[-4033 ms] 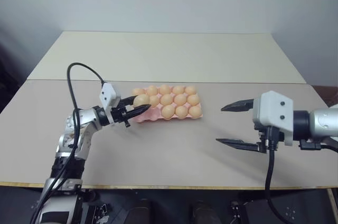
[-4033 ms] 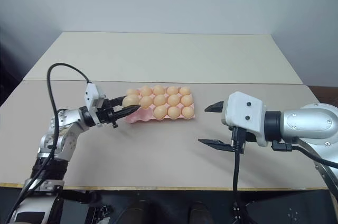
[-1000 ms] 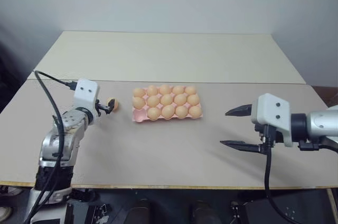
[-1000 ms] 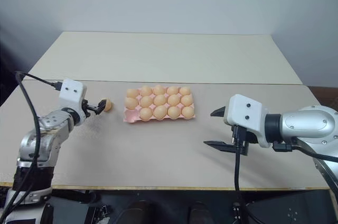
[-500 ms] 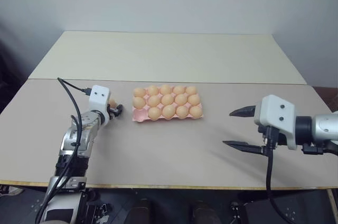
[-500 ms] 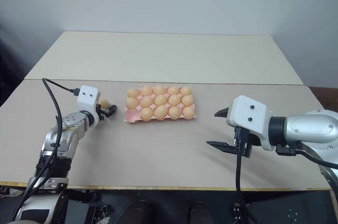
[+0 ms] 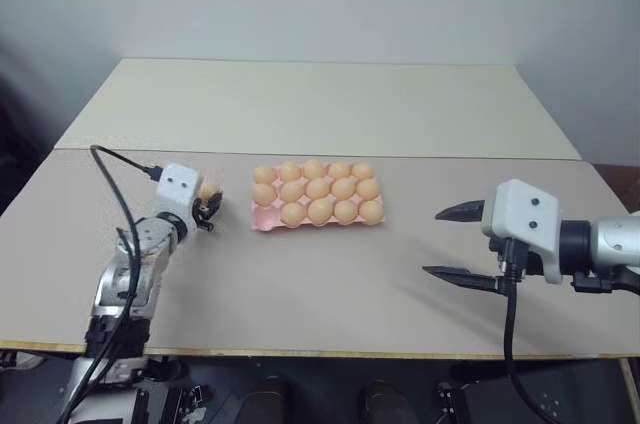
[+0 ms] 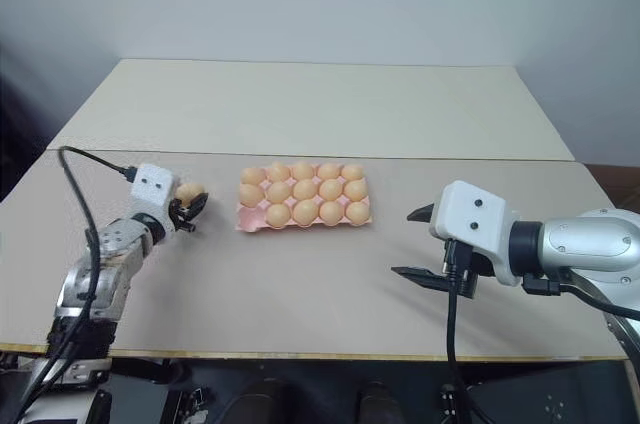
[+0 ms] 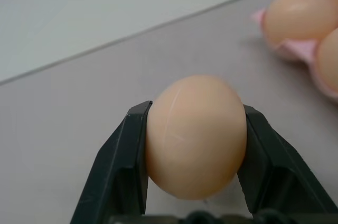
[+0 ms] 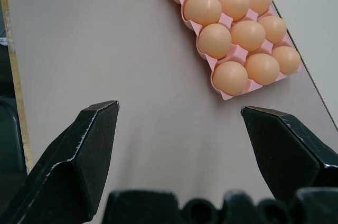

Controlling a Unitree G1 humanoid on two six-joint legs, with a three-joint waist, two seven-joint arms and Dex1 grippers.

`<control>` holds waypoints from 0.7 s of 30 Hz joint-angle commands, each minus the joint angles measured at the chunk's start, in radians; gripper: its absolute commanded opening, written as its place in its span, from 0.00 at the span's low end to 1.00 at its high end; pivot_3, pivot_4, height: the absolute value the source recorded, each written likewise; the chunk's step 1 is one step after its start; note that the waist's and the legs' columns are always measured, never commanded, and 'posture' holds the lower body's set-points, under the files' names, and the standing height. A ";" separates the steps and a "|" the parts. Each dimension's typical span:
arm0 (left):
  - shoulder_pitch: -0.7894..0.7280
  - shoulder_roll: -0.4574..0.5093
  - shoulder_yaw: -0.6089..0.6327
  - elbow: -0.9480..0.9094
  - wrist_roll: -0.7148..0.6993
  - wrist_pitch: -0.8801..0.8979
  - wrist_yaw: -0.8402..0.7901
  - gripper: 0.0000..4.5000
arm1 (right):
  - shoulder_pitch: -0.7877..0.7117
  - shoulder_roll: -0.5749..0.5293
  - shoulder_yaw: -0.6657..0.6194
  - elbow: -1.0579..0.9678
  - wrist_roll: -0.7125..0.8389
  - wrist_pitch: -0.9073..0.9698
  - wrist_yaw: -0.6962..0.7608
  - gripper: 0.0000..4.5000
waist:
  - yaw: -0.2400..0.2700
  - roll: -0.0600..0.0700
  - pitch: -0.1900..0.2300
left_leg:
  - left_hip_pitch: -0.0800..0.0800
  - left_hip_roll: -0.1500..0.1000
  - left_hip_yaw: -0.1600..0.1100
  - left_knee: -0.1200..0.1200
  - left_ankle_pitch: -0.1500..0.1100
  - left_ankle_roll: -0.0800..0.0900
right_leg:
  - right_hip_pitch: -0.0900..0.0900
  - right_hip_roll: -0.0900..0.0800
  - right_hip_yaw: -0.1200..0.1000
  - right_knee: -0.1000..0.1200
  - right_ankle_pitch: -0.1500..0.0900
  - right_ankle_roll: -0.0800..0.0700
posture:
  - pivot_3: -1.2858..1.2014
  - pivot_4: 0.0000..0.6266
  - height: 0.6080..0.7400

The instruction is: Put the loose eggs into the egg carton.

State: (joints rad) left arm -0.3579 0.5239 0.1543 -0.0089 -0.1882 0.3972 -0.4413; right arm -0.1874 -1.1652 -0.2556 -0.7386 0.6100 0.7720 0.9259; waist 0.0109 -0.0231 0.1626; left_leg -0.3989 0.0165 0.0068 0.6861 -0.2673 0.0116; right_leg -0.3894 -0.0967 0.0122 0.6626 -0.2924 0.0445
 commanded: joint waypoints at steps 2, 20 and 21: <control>0.033 -0.017 0.056 -0.120 -0.173 -0.126 -0.184 0.46 | -0.015 -0.005 -0.023 -0.020 0.004 0.006 -0.020 0.96 | 0.002 0.000 0.000 | 0.000 0.000 0.000 0.000 0.000 0.000 | 0.000 -0.001 0.000 0.000 0.000 0.000 | 0.52 0.24 1.00; -0.083 -0.023 -0.105 0.065 -0.106 -0.225 -0.353 0.71 | 0.074 0.021 -0.085 -0.104 0.010 0.057 -0.110 0.96 | -0.002 0.000 0.000 | 0.000 -0.001 0.000 0.000 0.000 0.000 | 0.000 0.002 0.000 0.000 0.000 0.000 | 0.52 0.24 1.00; -0.083 -0.022 -0.103 0.068 -0.104 -0.232 -0.354 0.78 | 0.078 0.022 -0.088 -0.106 0.010 0.057 -0.112 0.96 | -0.001 0.000 0.000 | 0.000 -0.001 0.000 0.000 0.000 0.000 | 0.000 0.002 -0.001 0.000 0.000 0.000 | 0.52 0.24 1.00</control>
State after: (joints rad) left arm -0.4226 0.4873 0.0418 0.0674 -0.2980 0.1969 -0.7886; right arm -0.1087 -1.1453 -0.2982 -0.8190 0.6115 0.8193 0.8243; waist 0.0099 -0.0232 0.1626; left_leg -0.3984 0.0157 0.0065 0.6864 -0.2672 0.0118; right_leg -0.3887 -0.0946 0.0117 0.6627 -0.2924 0.0446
